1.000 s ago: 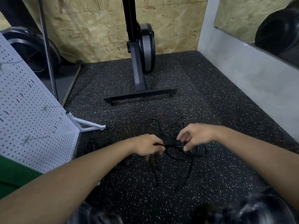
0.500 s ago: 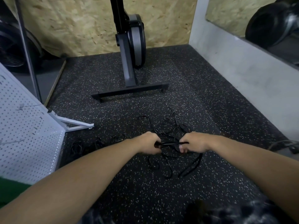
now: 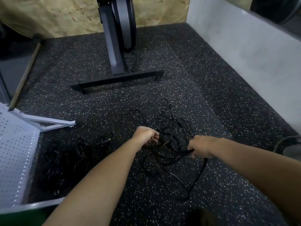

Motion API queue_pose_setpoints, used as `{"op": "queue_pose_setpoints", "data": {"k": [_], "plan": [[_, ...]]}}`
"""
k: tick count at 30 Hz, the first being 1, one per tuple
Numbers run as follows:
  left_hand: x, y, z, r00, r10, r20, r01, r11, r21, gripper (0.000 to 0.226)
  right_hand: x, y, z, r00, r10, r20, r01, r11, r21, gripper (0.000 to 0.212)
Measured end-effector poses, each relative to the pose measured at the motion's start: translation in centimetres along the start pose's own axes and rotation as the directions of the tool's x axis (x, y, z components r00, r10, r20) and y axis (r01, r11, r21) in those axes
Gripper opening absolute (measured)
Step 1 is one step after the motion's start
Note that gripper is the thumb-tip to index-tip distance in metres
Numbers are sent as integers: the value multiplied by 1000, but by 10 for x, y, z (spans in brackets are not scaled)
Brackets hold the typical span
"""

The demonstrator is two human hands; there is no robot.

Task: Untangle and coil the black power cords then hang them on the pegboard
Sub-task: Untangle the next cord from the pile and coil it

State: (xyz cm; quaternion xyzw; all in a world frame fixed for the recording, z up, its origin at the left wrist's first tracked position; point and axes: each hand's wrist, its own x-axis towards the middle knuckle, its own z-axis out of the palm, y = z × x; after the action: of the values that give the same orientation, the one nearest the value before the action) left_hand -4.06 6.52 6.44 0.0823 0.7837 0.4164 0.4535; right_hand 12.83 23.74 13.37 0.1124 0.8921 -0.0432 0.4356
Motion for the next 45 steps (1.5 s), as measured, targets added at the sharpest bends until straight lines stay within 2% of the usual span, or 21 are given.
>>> {"op": "queue_pose_setpoints", "data": {"k": [1,3,5,7,9,11,15,18,20,22,26,27,29,31,35,37,39,41,43,45], "plan": [[15,0,-1,994,50,-102,-40,995,93,31,8,4,1,1000,-3,-12,3,1000,-10,28],[42,-5,-4,969,173,-178,-106,938,331,23,26,12,6,999,6,-46,-9,999,-49,29],[69,-14,-5,954,268,-134,-157,827,540,24,45,18,12,996,18,-82,-26,995,-92,28],[95,-23,-3,949,312,-39,-195,682,705,38,62,22,17,993,27,-117,-40,993,-108,32],[113,-29,1,963,258,73,-210,558,803,62,76,25,20,990,32,-141,-48,993,-111,39],[122,-31,3,977,145,154,-205,482,852,83,87,26,22,989,32,-144,-46,995,-94,41],[136,-27,2,983,67,169,-180,477,860,98,95,28,25,989,15,-149,-29,995,-93,45],[144,-25,1,989,91,113,-142,443,885,88,92,29,28,987,6,-160,-29,989,-143,53],[141,-29,2,983,161,87,-144,386,911,62,90,30,28,988,14,-152,-33,991,-126,57],[134,-37,0,974,202,105,-168,329,929,40,86,30,25,991,12,-133,-27,993,-112,61],[120,-23,-15,953,239,186,-246,254,935,18,72,22,12,996,5,-87,-13,996,-84,71],[113,-11,-21,945,261,196,-263,252,931,16,67,18,5,996,4,-84,-9,998,-65,74],[91,21,-35,928,304,216,-302,275,913,27,53,8,-14,995,-3,-98,1,1000,-25,76],[59,55,-48,910,349,222,-348,353,869,29,35,-5,-37,990,-9,-141,14,999,33,72],[-19,109,-67,860,449,243,-458,469,755,18,-13,-34,-80,955,-4,-295,75,970,232,66],[-61,125,-75,841,500,206,-503,585,636,14,-39,-48,-93,922,-4,-387,144,932,333,61],[-104,137,-82,831,543,121,-529,705,472,15,-64,-62,-101,892,-6,-452,226,871,436,58],[-142,143,-87,823,568,8,-543,783,303,19,-88,-79,-106,879,-23,-475,315,776,546,62],[-174,145,-91,818,571,-67,-555,814,169,22,-110,-98,-109,879,-82,-470,397,673,624,67],[-199,142,-98,818,562,-125,-561,827,47,26,-127,-116,-110,876,-148,-459,450,592,668,63]]}}
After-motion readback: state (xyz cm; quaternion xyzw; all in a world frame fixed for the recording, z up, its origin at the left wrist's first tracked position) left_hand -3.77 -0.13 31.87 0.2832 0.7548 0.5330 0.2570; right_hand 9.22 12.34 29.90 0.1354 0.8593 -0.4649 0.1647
